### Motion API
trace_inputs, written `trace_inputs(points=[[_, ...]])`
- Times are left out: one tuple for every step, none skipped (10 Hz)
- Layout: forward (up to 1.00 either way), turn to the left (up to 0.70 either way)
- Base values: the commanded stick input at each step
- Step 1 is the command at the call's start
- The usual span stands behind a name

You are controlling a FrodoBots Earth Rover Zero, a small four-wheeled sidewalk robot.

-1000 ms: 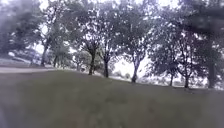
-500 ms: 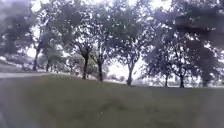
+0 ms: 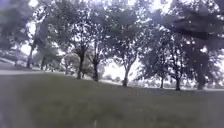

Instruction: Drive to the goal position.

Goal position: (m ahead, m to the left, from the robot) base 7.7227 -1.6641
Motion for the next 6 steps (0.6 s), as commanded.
trace_inputs(points=[[0.70, 0.00], [0.70, 0.00], [0.70, 0.00], [0.70, 0.00], [0.70, 0.00], [0.70, 0.00]])
